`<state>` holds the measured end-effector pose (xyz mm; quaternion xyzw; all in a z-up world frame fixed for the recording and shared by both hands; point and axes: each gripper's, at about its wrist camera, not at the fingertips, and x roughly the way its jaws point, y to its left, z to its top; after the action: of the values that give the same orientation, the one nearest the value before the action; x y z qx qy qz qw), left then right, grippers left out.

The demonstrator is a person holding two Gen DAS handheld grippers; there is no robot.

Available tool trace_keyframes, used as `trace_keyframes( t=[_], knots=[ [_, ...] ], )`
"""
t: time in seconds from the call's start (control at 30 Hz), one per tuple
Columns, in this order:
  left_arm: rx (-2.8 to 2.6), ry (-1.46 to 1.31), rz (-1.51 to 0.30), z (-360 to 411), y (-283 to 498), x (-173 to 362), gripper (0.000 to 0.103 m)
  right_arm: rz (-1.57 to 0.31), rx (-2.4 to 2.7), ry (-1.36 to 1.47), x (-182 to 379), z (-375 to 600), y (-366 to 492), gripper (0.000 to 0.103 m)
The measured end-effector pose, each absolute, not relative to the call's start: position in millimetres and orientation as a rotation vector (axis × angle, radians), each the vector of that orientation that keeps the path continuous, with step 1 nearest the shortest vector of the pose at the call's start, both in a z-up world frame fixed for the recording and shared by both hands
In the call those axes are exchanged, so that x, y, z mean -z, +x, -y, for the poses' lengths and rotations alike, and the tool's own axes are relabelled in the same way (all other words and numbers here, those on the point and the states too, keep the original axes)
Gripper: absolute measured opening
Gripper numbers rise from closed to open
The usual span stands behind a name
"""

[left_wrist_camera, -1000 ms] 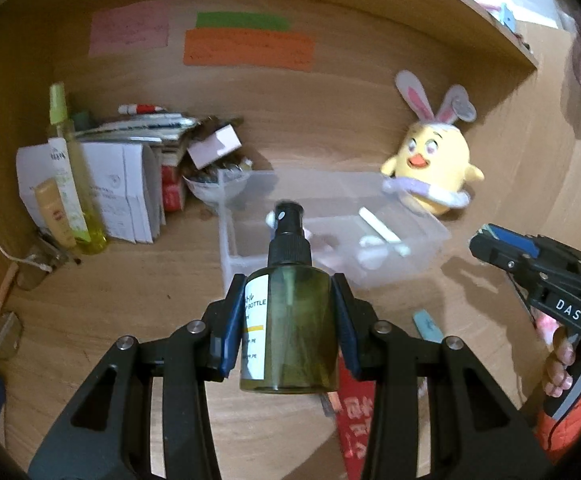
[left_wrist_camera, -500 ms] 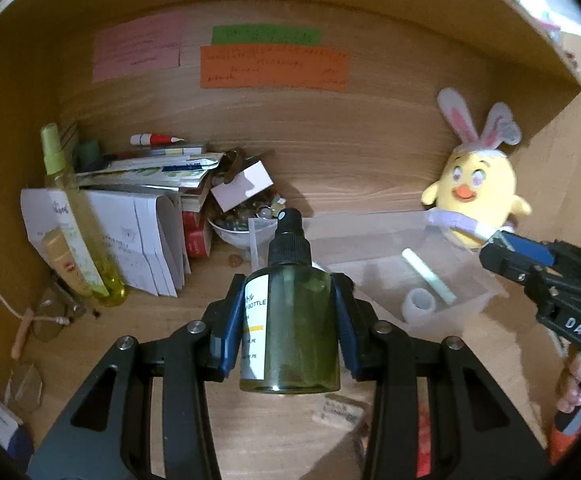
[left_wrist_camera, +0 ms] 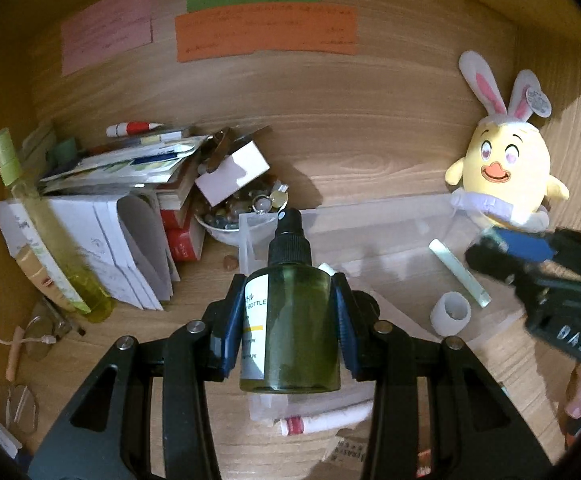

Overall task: Organize objects
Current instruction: 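Carry the green bottle with left tool while right tool carries the packet over the bin, then open left tool to drop the bottle in the bin while right tool drops the packet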

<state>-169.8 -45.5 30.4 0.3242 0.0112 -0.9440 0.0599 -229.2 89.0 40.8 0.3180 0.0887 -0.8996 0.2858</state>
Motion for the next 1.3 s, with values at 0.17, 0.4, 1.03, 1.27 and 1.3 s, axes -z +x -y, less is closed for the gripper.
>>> trace_keyframes(
  t=[0.17,0.4,1.03,1.27,1.3],
  knots=[
    [2.886,1.0,-0.043,38.5,-177.9,-30.5,0.041,-0.262,2.385,0.908,-23.9,-83.2,-238.1,0.031],
    [2.935,1.051,-0.095,24.6,-191.3,-30.1,0.041,-0.279,2.376,0.942,-13.9,-80.2,-242.6,0.031],
    [2.887,1.141,-0.136,40.3,-192.1,-10.3,0.041,-0.283,2.353,1.005,0.0,-75.4,-245.5,0.031],
    [2.892,1.117,-0.124,39.9,-186.5,-12.8,0.041,-0.288,2.347,1.003,-0.8,-74.5,-242.3,0.033],
    [2.896,1.112,-0.125,39.7,-184.5,-14.2,0.042,-0.285,2.346,1.006,-1.3,-75.0,-242.2,0.038]
  ],
)
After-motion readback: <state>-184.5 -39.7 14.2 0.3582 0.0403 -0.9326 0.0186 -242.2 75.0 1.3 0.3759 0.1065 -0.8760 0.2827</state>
